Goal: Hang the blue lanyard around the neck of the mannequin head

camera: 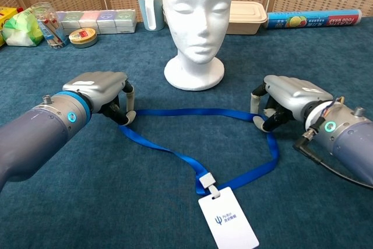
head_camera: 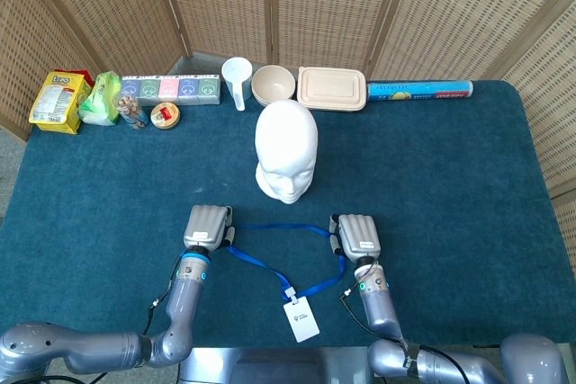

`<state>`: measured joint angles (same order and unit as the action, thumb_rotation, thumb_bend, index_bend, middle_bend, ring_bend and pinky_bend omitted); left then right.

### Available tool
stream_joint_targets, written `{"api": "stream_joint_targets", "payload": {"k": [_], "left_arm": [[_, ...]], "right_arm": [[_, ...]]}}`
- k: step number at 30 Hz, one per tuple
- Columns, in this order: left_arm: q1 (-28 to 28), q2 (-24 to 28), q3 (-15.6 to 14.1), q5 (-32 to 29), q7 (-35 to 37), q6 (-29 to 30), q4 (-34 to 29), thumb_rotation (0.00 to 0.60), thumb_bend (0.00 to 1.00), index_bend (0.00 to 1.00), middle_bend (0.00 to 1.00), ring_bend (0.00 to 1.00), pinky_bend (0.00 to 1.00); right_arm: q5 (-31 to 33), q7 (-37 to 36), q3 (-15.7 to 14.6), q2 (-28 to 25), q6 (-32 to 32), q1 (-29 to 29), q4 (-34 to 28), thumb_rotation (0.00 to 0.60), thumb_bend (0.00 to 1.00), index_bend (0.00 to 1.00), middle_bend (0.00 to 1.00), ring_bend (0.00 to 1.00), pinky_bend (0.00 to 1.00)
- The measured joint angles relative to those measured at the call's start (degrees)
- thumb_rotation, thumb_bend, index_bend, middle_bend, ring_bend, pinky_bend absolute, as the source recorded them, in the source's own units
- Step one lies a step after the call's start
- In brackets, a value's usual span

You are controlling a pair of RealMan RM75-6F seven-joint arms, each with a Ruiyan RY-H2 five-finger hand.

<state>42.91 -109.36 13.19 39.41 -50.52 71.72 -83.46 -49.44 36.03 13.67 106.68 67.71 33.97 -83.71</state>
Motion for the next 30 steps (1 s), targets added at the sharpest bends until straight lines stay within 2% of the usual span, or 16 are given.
{"api": "stream_joint_targets", "payload": {"k": [8,20,30], "left_arm": [[-0.1,-0.1,0.0,-0.8,-0.5,-0.2,0.3,0.509,0.48,0.56,1.00,1.00,1.00],[-0.1,0.0,0.0,-0.7,-0.5,-0.5,0.5,0.504,0.48,0.60,1.00,1.00,1.00],[-0.6,1.1,0.1,1.1,0.8,0.4,-0.8,0.507,0.44,0.60,1.00,1.00,1.00]], "right_arm": [[0.2,-0.3,0.1,-0.1,0.1,0.0,-0.1,0.600,0.53,0.60,0.95,1.00,1.00],[0.7,-0.7,0.1,-0.1,-0.3,0.2,-0.2,0.599,0.53,0.60,0.95,1.00,1.00],[0.8,-1.0,0.3,-0.3,-0.2,0.3,-0.7,0.600,0.53,0.60,0.95,1.00,1.00]]}}
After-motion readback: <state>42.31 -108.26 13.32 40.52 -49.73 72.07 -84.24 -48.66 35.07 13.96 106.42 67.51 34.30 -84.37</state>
